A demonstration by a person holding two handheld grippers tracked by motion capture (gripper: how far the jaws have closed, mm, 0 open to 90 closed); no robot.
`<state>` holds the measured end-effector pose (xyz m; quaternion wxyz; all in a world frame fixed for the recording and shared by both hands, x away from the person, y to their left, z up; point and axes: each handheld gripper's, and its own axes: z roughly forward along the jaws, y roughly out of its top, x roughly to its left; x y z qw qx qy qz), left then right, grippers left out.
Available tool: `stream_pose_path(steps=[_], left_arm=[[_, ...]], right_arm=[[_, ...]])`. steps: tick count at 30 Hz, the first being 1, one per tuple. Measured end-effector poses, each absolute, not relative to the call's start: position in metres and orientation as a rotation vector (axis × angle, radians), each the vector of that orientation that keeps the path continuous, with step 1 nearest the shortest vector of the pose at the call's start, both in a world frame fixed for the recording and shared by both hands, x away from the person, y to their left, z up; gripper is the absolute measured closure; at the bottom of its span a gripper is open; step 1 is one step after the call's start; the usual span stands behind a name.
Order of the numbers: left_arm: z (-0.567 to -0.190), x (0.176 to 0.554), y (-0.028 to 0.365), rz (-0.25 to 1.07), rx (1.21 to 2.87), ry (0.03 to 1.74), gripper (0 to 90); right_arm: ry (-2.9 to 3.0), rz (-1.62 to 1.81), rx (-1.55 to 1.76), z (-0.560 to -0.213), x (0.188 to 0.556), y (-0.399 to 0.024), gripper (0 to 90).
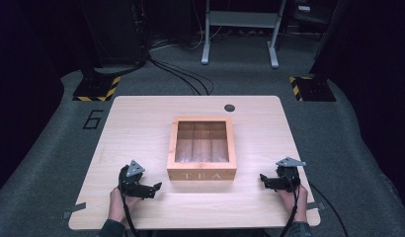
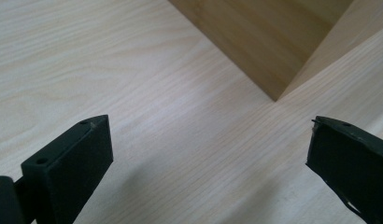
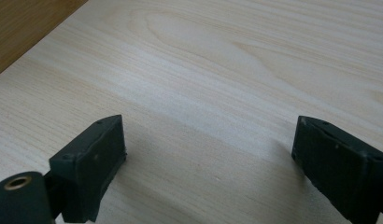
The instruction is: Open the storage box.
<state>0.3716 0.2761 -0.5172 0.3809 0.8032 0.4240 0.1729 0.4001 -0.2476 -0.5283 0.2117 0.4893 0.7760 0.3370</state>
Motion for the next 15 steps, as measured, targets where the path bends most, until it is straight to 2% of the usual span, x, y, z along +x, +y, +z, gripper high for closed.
stream_pose_path(steps=[15], left_arm=[[-0.489, 0.375, 0.258, 0.428, 2.013, 0.98, 0.0]], right_arm=[[2.155, 0.936, 1.359, -0.528, 0.4, -0.248, 9.2]])
